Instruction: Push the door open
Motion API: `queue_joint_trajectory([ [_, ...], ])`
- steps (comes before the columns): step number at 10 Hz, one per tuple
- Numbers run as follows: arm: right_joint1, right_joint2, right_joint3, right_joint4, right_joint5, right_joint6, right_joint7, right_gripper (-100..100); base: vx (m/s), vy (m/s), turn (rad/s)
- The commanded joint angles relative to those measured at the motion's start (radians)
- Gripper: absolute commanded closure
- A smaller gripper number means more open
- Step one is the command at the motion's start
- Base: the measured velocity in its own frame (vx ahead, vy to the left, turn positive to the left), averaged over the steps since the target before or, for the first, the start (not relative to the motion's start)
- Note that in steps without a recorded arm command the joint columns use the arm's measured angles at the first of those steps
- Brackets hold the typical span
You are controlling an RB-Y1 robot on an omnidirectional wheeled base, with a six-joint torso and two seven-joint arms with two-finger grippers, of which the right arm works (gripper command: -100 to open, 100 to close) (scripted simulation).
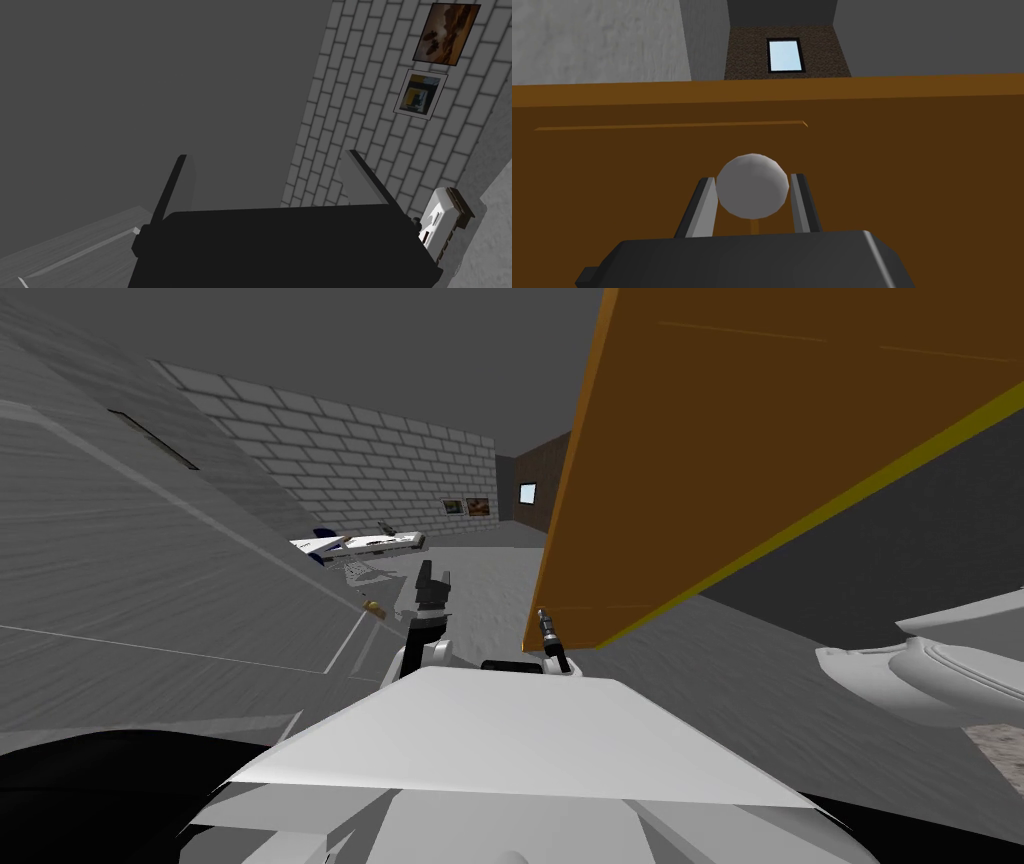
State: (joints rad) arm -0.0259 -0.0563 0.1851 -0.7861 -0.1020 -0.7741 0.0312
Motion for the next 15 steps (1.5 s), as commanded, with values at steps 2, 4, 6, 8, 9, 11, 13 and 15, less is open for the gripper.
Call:
queue_joint_trajectory([
  [2,-0.003,-0.01,-0.019,0.004,-0.008,0.0,0.005,100,0.122,0.054,-0.033],
  [4,-0.006,-0.017,-0.036,0.007,-0.015,0.001,0.01,100,0.186,0.063,-0.042],
  [6,-0.008,-0.022,-0.05,0.009,-0.021,0.001,0.014,100,0.19,0.061,-0.029],
  [8,-0.013,-0.029,-0.078,0.015,-0.033,0.001,0.021,100,0.18,0.077,-0.049],
  [9,-0.015,-0.031,-0.091,0.017,-0.038,0.002,0.025,100,0.188,0.087,-0.084],
  [11,-0.019,-0.034,-0.116,0.022,-0.049,0.002,0.032,100,0.184,0.077,-0.069],
  [13,-0.024,-0.036,-0.143,0.027,-0.06,0.003,0.039,100,0.208,0.064,-0.12],
  [15,-0.023,-0.028,-0.132,0.028,-0.058,0.003,0.034,-100,-0.109,0.072,-0.042],
])
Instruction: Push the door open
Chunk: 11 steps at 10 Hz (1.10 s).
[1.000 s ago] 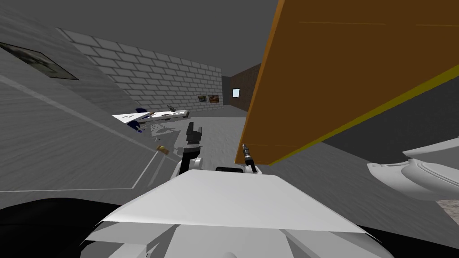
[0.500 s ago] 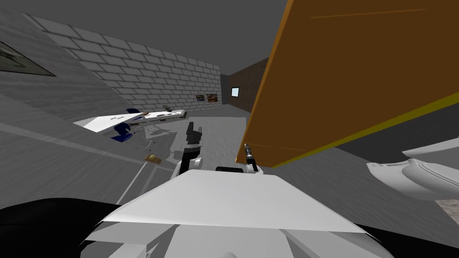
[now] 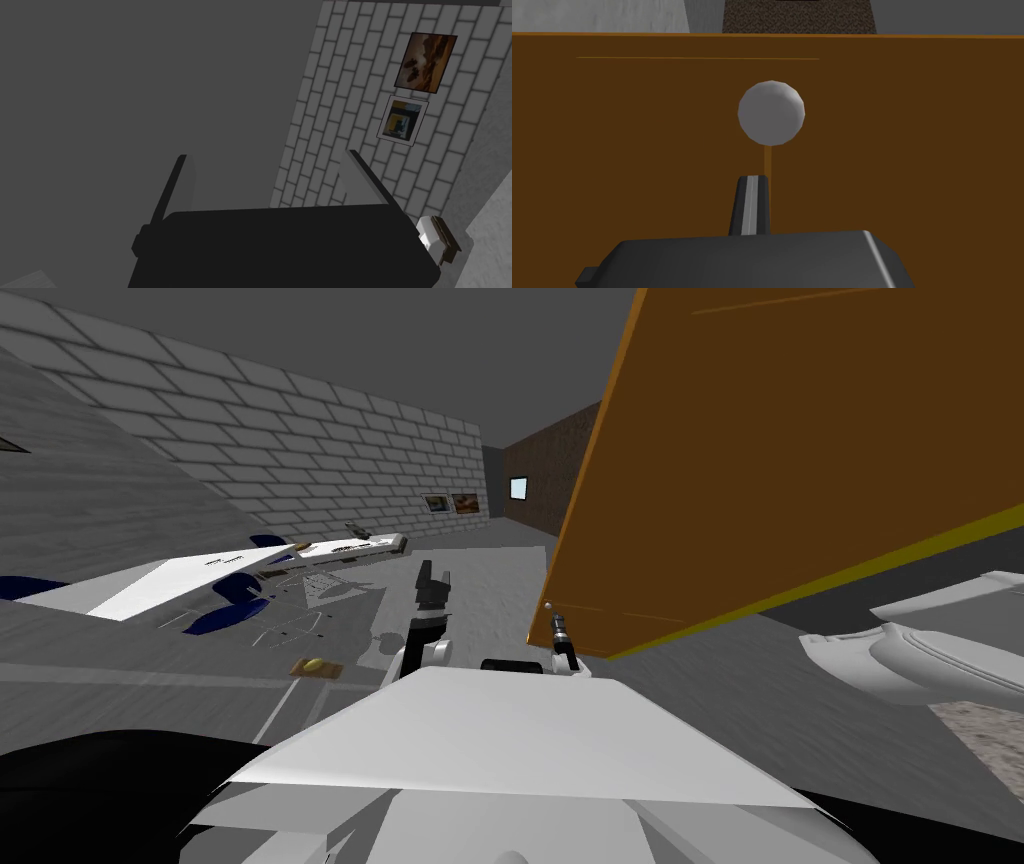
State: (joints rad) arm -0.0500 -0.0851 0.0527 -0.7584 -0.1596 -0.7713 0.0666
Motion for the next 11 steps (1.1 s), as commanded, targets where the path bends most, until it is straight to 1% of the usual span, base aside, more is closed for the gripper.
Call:
queue_joint_trajectory([
  [1,0.002,0.005,0.001,-0.004,-0.002,0.004,-0.002,-100,-0.209,0.049,-0.033],
  [5,0.004,0.025,0.002,-0.018,-0.009,0.017,-0.004,-100,-0.217,0.096,-0.05],
  [6,0.007,0.022,0.002,-0.019,-0.007,0.014,-0.004,-100,-0.095,0.041,-0.014],
  [7,0.009,0.019,0.0,-0.017,-0.009,0.01,-0.003,-100,0.095,0.008,0.025],
  [9,0.009,0.016,-0.003,-0.013,-0.01,0.003,-0.001,-100,0.238,0.01,0.028],
  [11,0.01,0.015,-0.008,-0.008,-0.013,-0.007,0.001,-100,0.244,-0.038,0.039],
])
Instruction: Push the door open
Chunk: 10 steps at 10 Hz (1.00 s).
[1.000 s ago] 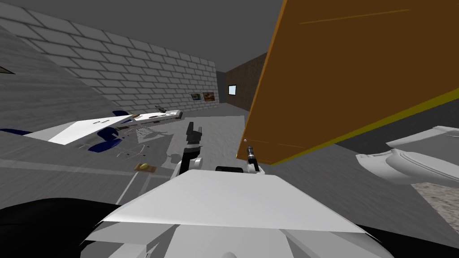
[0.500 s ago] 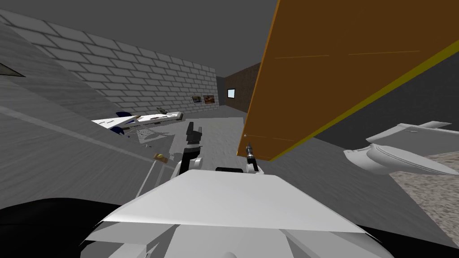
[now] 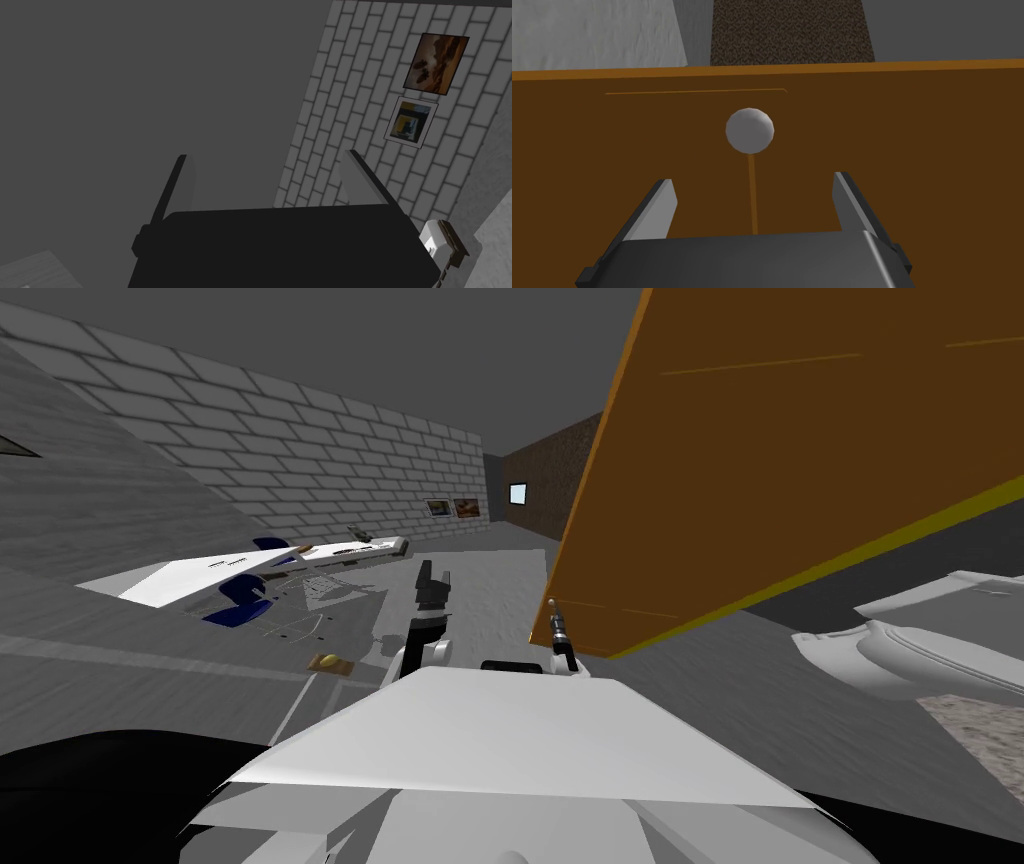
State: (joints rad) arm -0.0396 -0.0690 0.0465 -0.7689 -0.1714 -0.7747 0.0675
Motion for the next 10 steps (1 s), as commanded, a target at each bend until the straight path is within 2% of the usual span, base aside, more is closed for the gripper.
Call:
queue_joint_trajectory([
  [1,0.0,0.001,-0.004,0.005,-0.002,-0.01,0.002,-100,0.296,-0.013,0.052],
  [3,0.001,0.006,-0.008,0.009,-0.004,-0.018,0.004,-100,0.286,-0.058,0.033],
  [4,0.002,0.004,-0.007,0.007,-0.004,-0.015,0.003,-100,0.1,-0.012,-0.003],
  [5,0.002,0.004,-0.007,0.007,-0.004,-0.015,0.003,100,-0.02,0.004,0.003],
  [10,0.002,0.004,-0.007,0.007,-0.004,-0.015,0.003,100,-0.018,0.002,0.0],
])
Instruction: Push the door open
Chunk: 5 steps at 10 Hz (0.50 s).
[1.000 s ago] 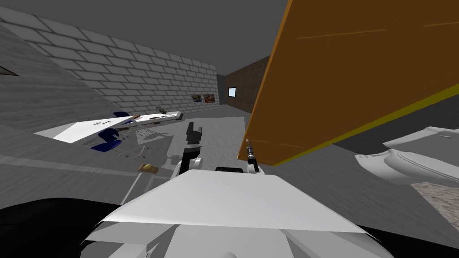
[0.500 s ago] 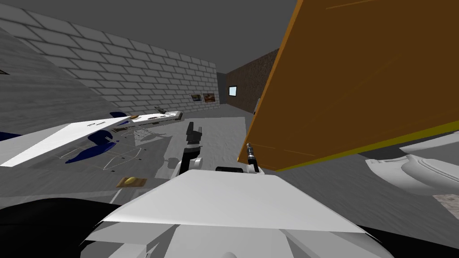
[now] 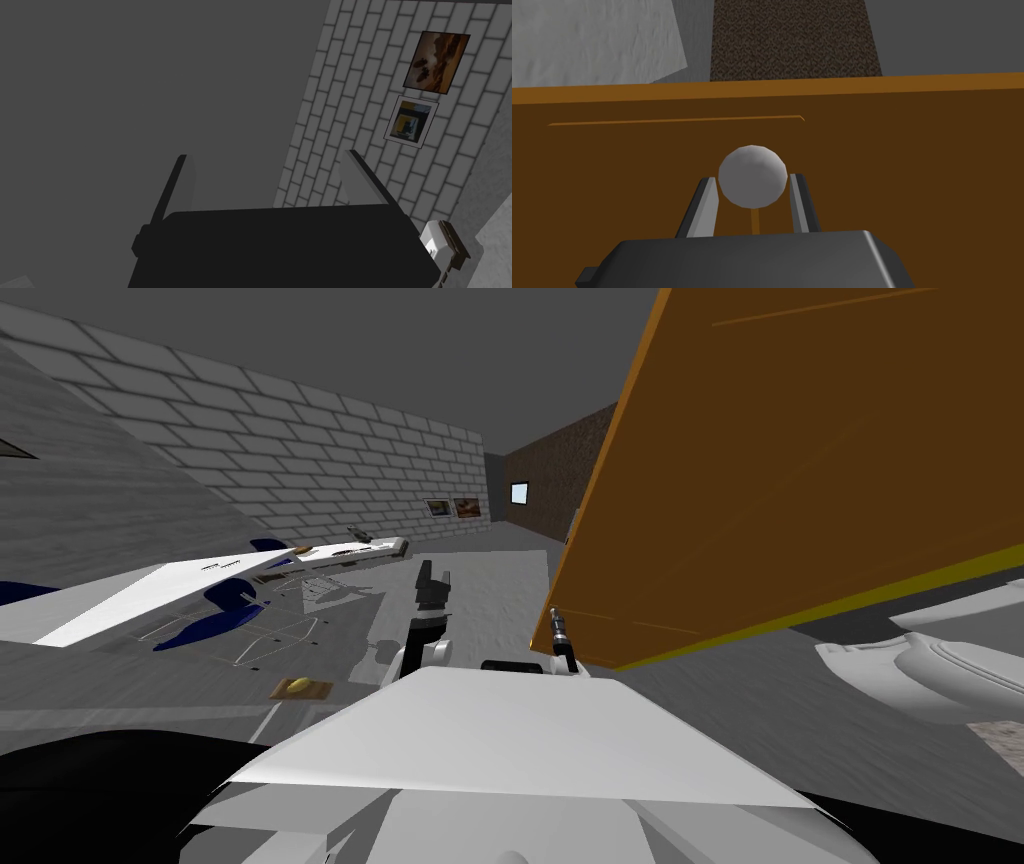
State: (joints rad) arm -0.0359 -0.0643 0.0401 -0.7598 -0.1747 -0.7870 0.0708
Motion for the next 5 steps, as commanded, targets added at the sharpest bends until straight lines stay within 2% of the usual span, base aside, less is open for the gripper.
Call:
queue_joint_trajectory([
  [1,-0.002,-0.004,-0.013,0.001,-0.007,0.002,0.004,100,0.101,0.027,-0.039],
  [5,-0.008,-0.014,-0.06,0.004,-0.032,0.008,0.018,100,0.206,0.08,-0.073],
])
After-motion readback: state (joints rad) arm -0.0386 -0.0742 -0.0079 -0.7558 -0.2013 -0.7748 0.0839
